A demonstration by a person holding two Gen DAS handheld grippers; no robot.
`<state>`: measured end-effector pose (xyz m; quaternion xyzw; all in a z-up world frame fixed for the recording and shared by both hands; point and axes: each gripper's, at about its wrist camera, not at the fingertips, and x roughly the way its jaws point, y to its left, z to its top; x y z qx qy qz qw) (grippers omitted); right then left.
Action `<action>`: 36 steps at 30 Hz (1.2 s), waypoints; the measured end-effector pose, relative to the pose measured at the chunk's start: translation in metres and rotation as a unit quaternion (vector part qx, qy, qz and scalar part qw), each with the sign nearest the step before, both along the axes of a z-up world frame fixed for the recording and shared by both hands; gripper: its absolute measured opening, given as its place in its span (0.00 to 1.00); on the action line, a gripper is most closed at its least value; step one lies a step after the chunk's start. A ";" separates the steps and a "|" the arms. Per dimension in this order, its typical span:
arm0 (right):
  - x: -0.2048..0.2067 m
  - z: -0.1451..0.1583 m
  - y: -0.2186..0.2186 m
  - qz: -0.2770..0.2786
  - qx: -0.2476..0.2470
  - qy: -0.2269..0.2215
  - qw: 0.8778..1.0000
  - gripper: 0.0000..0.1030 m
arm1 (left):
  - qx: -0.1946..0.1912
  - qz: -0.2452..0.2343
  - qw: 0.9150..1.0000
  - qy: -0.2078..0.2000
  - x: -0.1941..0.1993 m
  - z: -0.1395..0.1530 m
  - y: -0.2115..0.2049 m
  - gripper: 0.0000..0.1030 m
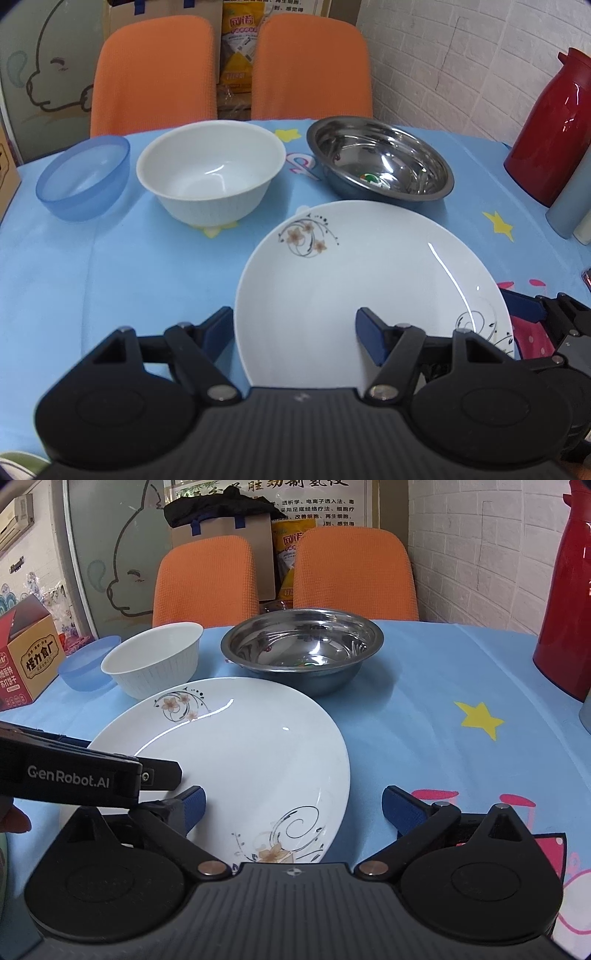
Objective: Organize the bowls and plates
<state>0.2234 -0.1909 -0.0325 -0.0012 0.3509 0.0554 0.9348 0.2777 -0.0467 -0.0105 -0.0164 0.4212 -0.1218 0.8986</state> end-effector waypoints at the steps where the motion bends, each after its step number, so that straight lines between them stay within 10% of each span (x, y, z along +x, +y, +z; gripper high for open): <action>1: -0.001 0.000 0.001 0.000 0.001 -0.002 1.000 1.00 | -0.002 -0.001 1.000 -0.001 -0.001 0.000 0.001 0.64; 12: -0.014 0.003 0.007 -0.008 0.011 -0.027 1.000 1.00 | -0.020 0.010 1.000 0.006 -0.011 0.007 0.008 0.38; 36: -0.132 0.061 0.107 0.079 0.041 -0.132 0.987 1.00 | 0.009 0.090 0.991 -0.103 -0.179 0.085 0.122 0.35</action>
